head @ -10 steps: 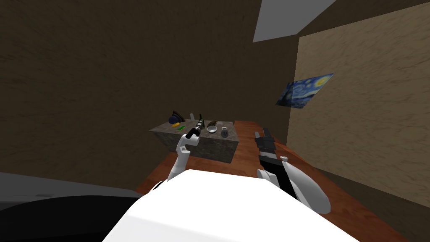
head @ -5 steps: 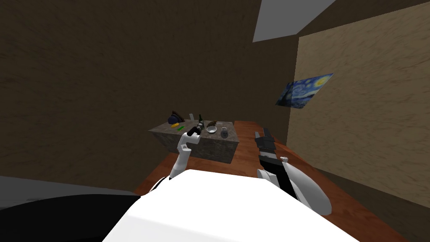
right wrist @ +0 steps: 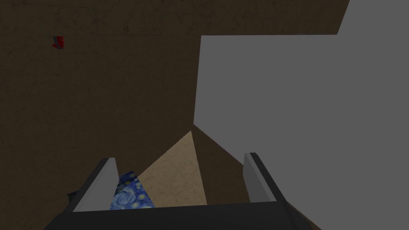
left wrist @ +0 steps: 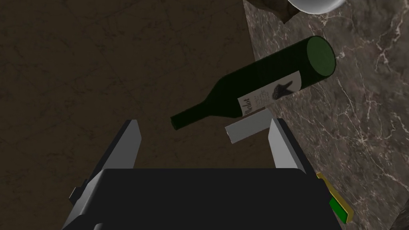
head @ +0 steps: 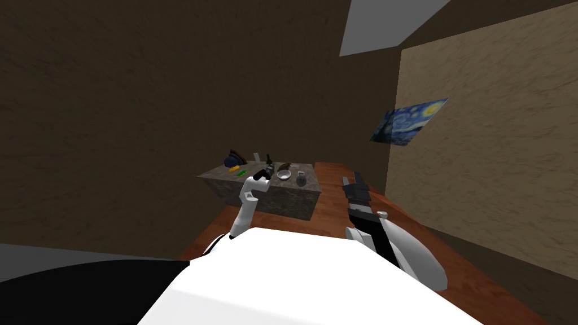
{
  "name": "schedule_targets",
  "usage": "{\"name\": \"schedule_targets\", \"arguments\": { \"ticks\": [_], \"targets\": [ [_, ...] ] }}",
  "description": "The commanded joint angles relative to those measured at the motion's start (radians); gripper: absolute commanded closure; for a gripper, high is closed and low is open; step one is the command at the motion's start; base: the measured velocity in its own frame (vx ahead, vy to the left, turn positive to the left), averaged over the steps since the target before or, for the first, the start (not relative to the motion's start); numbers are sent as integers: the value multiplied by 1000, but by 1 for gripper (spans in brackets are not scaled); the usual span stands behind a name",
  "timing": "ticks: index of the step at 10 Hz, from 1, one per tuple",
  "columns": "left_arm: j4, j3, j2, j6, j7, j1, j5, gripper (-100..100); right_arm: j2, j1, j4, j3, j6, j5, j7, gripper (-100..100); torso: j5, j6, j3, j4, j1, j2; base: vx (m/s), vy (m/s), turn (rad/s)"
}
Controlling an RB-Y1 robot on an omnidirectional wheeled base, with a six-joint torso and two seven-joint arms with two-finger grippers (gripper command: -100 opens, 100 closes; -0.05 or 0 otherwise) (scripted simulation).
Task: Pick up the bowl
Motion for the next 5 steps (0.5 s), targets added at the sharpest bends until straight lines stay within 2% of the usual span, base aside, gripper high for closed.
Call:
{"name": "schedule_targets", "arguments": {
  "ticks": [1,3,4,5],
  "targets": [
    [7,-1,-2,50,-11,-28,0,-100,0,0,0,0,0,0,0,0,0,0,0,0,0,0,38,-11,-15],
    [7,-1,-2,104,-11,-28,0,-100,0,0,0,0,0,0,0,0,0,0,0,0,0,-1,27,-5,-6],
    [15,-2,-4,136,-22,-49,1,-100,0,0,0,0,0,0,0,0,0,0,0,0,0,0,40,-4,-19],
    [15,-2,-4,165,-22,-49,1,-100,0,0,0,0,0,0,0,0,0,0,0,0,0,-1,40,-7,-13]
  ]
}}
